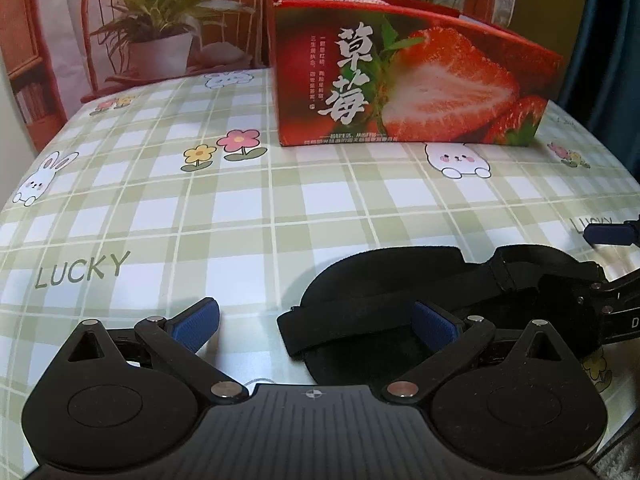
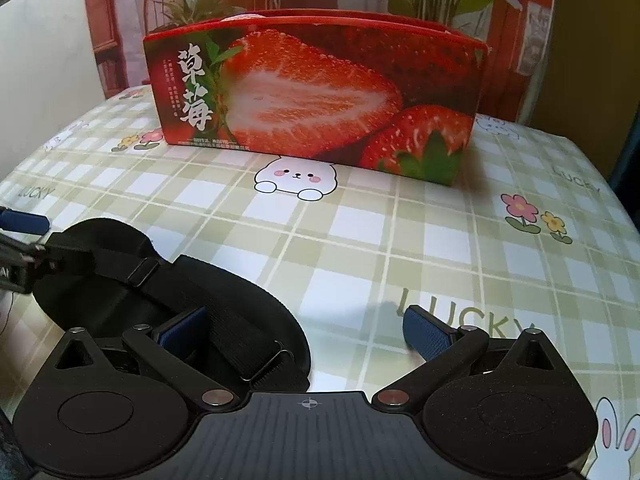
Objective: Organize soft objects
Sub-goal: 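Move both tools to the black eye mask on the table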
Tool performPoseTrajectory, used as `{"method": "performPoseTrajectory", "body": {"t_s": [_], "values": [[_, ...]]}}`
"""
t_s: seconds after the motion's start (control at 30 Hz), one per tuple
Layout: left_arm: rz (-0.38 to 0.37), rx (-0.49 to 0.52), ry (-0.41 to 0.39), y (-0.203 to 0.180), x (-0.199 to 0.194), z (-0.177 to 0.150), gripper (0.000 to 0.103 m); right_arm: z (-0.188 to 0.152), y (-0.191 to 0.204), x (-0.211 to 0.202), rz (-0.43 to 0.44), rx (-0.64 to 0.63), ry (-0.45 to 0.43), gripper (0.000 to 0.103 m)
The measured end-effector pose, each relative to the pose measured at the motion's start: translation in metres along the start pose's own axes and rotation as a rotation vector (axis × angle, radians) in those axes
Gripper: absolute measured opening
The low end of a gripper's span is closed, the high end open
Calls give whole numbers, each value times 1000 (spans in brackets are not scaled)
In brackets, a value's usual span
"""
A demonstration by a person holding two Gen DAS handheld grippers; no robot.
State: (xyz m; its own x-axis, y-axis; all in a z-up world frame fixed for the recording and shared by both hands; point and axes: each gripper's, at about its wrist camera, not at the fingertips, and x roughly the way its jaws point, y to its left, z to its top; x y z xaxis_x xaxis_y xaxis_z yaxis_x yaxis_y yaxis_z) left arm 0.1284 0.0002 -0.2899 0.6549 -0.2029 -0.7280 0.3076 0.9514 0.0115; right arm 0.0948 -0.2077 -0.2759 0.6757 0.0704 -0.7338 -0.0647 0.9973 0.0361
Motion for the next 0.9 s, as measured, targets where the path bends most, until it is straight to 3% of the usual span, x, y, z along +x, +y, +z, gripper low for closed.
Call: {"method": "performPoseTrajectory", "body": {"t_s": [0.63, 0.9], "values": [[21, -22, -38, -1, -4, -5, 103, 2, -1, 0, 19, 3, 7, 103], [12, -14, -28, -1, -3, -3, 103, -3, -5, -37, 9, 31, -65, 100]]}}
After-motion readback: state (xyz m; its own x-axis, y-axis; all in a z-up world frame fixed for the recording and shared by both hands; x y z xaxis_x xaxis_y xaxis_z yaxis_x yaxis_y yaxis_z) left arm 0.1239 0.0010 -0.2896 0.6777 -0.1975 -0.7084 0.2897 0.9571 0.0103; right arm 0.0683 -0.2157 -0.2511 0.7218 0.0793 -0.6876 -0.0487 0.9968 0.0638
